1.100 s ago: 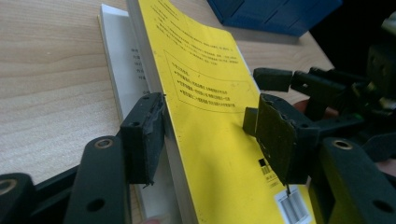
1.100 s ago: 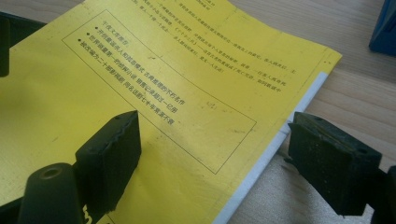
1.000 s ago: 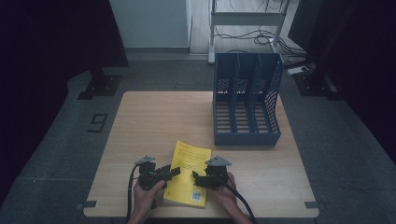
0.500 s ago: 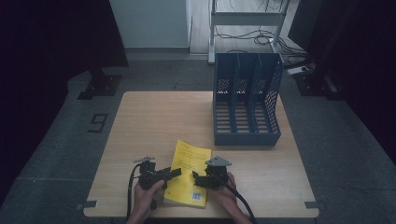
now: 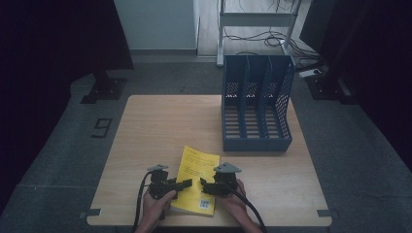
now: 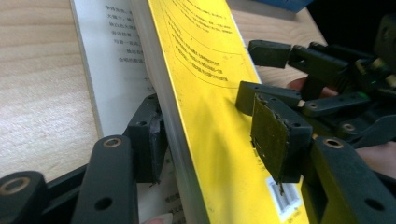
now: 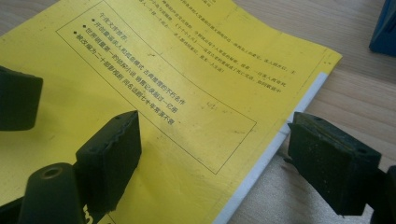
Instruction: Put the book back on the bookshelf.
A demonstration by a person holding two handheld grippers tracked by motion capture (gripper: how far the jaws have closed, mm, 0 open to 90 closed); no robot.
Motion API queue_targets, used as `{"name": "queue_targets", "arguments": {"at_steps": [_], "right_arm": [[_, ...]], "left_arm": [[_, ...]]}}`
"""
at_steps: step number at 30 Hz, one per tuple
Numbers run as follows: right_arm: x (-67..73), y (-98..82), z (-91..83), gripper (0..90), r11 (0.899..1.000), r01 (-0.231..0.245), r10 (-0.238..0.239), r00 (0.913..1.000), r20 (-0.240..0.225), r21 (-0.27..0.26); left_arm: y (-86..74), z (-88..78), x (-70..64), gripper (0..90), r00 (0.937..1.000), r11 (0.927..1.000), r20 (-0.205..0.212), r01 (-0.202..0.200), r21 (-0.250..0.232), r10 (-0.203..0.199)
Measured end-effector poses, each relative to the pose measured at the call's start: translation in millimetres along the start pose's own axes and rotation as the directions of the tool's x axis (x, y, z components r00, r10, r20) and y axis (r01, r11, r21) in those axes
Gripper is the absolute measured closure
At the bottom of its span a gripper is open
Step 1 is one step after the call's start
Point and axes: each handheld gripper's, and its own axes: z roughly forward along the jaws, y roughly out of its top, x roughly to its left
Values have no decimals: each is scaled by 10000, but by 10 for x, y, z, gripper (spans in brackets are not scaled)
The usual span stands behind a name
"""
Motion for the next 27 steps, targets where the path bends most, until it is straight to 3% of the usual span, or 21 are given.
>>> {"name": "queue_targets", "arguments": {"at_steps": [3,13,22,27], "right_arm": [[1,0,0,172,10000,0,0,10000,1,3],[-4,0,-1,174,10000,21,-21,10000,-23,6],[-8,0,-3,174,10000,24,-24,10000,-48,6],[-11,-1,-4,174,10000,18,-18,10000,-72,12]], "left_arm": [[0,13,-15,474,9994,9997,-229,-245,47,246],[43,113,28,487,9995,9998,-262,-196,98,198],[72,144,22,552,9962,9979,-595,-623,175,632],[79,120,27,604,9958,9965,-387,-828,105,831]]}}
